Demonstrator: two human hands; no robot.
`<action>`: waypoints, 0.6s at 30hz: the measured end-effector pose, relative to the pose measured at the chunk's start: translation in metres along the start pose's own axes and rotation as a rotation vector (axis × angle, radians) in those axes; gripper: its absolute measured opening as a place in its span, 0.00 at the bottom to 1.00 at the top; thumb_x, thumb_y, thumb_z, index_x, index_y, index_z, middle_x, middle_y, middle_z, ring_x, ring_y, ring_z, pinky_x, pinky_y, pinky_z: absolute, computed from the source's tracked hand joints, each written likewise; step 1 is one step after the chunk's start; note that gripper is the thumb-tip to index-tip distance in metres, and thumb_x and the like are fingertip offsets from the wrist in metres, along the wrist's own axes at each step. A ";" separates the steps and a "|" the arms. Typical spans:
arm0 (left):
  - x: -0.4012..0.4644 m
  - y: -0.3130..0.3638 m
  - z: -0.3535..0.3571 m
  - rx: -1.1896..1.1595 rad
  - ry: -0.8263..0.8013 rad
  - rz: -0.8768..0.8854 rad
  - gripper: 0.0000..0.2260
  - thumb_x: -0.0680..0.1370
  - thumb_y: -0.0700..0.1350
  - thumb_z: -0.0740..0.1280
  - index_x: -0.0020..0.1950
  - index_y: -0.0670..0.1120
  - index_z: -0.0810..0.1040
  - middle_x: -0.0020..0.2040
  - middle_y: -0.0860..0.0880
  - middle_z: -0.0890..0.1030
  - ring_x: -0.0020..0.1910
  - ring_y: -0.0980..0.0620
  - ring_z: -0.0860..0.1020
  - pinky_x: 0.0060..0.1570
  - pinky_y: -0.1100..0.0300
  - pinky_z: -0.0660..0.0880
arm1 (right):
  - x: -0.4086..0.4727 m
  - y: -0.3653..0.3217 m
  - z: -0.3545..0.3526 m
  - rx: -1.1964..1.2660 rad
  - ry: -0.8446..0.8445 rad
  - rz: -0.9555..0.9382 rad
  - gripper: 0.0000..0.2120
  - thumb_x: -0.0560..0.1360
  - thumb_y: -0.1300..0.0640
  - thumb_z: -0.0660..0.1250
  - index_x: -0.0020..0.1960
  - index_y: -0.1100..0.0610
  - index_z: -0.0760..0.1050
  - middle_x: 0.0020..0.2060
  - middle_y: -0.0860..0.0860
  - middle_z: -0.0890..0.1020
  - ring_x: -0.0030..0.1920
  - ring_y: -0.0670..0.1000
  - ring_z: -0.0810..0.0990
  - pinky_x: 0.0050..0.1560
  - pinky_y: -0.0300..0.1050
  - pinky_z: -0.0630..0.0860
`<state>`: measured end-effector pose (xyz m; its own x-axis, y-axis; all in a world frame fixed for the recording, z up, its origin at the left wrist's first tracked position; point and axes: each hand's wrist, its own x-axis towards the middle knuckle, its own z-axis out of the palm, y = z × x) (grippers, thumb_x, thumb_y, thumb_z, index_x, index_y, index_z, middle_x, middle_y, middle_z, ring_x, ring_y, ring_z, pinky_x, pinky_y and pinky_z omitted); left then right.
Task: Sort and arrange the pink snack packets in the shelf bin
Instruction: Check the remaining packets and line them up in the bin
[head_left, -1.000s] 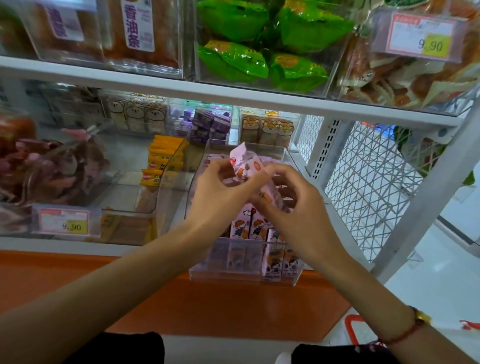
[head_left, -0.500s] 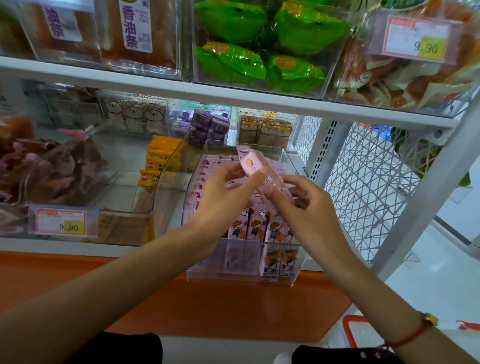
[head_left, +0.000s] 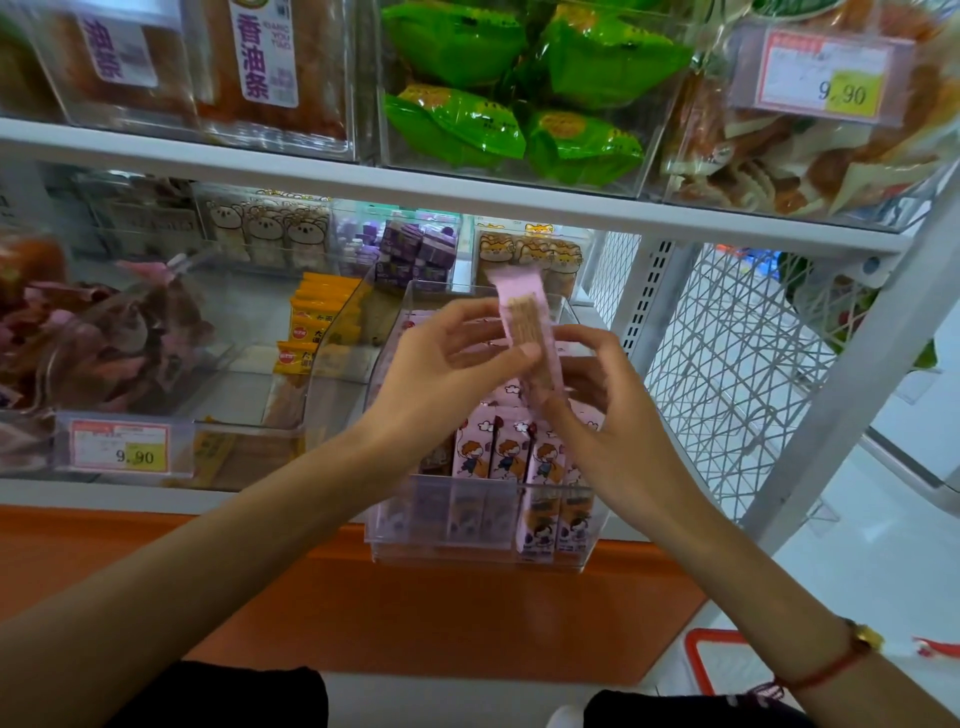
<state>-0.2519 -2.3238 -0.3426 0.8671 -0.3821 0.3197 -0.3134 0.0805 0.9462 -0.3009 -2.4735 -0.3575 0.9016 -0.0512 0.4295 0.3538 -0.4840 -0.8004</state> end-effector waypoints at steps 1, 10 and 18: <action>-0.001 0.002 -0.001 0.044 -0.030 0.074 0.18 0.71 0.41 0.72 0.61 0.47 0.76 0.55 0.53 0.82 0.52 0.61 0.81 0.47 0.70 0.77 | 0.000 0.001 -0.002 -0.002 0.018 -0.012 0.18 0.74 0.50 0.67 0.61 0.46 0.66 0.53 0.42 0.79 0.52 0.36 0.78 0.49 0.27 0.73; -0.006 0.002 -0.002 0.183 -0.184 0.252 0.16 0.70 0.43 0.72 0.57 0.53 0.77 0.54 0.61 0.81 0.57 0.63 0.78 0.54 0.68 0.75 | -0.004 0.001 -0.008 -0.043 0.074 -0.108 0.16 0.72 0.58 0.71 0.49 0.44 0.66 0.46 0.35 0.79 0.54 0.43 0.79 0.59 0.47 0.76; 0.004 0.000 -0.015 -0.174 -0.014 -0.069 0.23 0.76 0.45 0.67 0.70 0.54 0.66 0.47 0.50 0.85 0.47 0.54 0.84 0.40 0.64 0.79 | -0.004 -0.007 -0.011 0.155 -0.046 -0.011 0.31 0.65 0.49 0.71 0.67 0.49 0.68 0.57 0.46 0.80 0.52 0.45 0.82 0.52 0.41 0.79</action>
<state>-0.2427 -2.3118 -0.3408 0.8781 -0.4052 0.2544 -0.1806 0.2117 0.9605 -0.3101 -2.4796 -0.3489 0.9065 -0.0049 0.4221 0.3949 -0.3438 -0.8520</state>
